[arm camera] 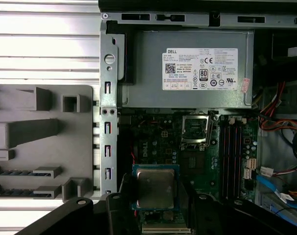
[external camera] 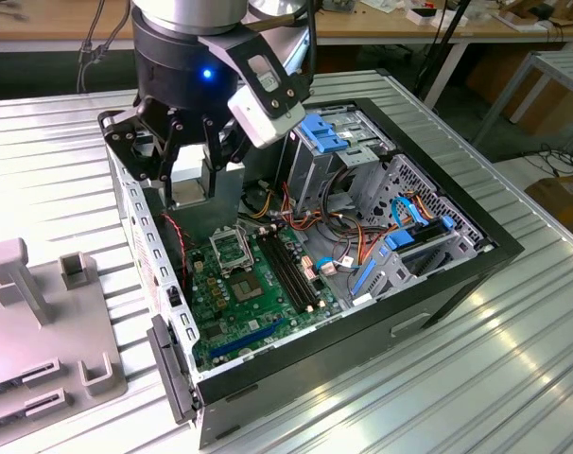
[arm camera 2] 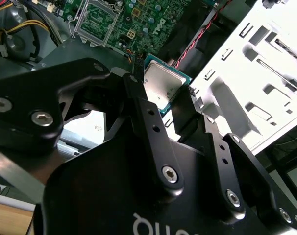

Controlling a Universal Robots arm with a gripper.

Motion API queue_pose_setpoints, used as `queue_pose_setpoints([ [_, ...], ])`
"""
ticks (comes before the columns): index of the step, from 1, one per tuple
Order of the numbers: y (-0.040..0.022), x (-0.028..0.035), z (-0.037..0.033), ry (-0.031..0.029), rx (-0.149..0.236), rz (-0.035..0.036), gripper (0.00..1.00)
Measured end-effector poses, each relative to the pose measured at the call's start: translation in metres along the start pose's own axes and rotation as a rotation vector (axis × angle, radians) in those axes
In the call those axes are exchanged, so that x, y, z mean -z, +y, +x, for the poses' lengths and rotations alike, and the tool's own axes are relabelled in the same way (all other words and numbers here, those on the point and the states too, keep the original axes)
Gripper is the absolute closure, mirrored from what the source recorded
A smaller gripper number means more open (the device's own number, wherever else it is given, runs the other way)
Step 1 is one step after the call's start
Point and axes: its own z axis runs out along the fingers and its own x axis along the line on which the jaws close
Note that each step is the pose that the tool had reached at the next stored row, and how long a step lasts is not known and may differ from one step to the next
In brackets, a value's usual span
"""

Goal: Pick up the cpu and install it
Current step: 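Pick up the cpu and move it towards the insertion slot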

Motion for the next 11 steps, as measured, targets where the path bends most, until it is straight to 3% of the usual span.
queue_pose_setpoints([
  [4,-0.0001,0.0,-0.0043,0.0,0.0,0.0003,0.53],
  [11,-0.0003,0.0,-0.022,0.0001,0.0,0.0018,0.53],
])
